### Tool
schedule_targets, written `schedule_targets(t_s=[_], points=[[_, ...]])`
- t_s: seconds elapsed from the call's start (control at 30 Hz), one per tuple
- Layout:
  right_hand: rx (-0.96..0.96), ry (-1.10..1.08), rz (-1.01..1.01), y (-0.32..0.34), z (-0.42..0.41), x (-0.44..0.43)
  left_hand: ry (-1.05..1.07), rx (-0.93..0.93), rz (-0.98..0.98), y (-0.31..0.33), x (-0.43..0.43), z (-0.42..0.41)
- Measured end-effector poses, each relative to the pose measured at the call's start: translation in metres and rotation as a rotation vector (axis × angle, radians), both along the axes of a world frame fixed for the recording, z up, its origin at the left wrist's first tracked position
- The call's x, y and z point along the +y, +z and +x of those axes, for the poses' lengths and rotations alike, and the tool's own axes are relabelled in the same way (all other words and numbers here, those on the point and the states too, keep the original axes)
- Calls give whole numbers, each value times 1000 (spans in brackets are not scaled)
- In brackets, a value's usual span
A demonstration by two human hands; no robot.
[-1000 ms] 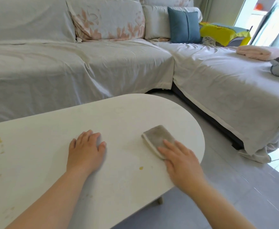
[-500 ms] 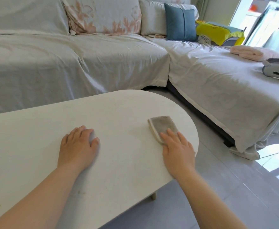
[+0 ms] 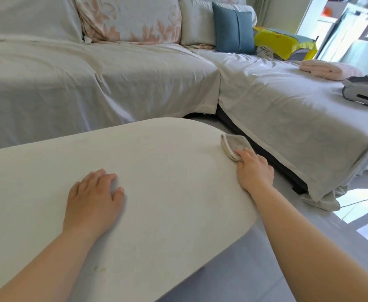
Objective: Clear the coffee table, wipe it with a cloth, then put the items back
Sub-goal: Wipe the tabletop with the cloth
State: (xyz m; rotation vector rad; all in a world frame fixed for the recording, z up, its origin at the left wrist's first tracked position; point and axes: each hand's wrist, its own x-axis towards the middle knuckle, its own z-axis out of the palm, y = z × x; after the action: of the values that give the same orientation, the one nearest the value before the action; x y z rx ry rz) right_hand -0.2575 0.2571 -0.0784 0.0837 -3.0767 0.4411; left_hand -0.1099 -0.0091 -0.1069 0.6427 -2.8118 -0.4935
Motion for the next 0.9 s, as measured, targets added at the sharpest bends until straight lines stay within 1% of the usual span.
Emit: schedule_targets(t_s=[0.07, 0.1, 0.27, 0.37, 0.57, 0.67, 0.77, 0.83, 0.9], points=[[-14, -25, 13, 0, 1, -18, 4, 6, -1, 0, 0, -1], [-21, 3, 12, -2, 5, -29, 7, 8, -1, 0, 0, 0], [-10, 389, -47, -19, 44, -97, 20, 16, -2, -1, 0, -1], [-11, 473, -68, -21, 50, -112, 24, 10, 6, -2, -1, -2], [-14, 475, -13, -14, 47, -106, -43, 22, 105, 9, -14, 5], [-5, 431, -3, -13, 48, -110, -8, 28, 72, 18, -46, 17], [-24, 339, -12, -11, 45, -117, 63, -8, 38, 21, -85, 35], [-34, 238, -8, -8, 44, -131, 76, -23, 19, 16, -102, 46], [-38, 133, 39, -4, 42, -154, 63, -23, -18, 9, -108, 50]])
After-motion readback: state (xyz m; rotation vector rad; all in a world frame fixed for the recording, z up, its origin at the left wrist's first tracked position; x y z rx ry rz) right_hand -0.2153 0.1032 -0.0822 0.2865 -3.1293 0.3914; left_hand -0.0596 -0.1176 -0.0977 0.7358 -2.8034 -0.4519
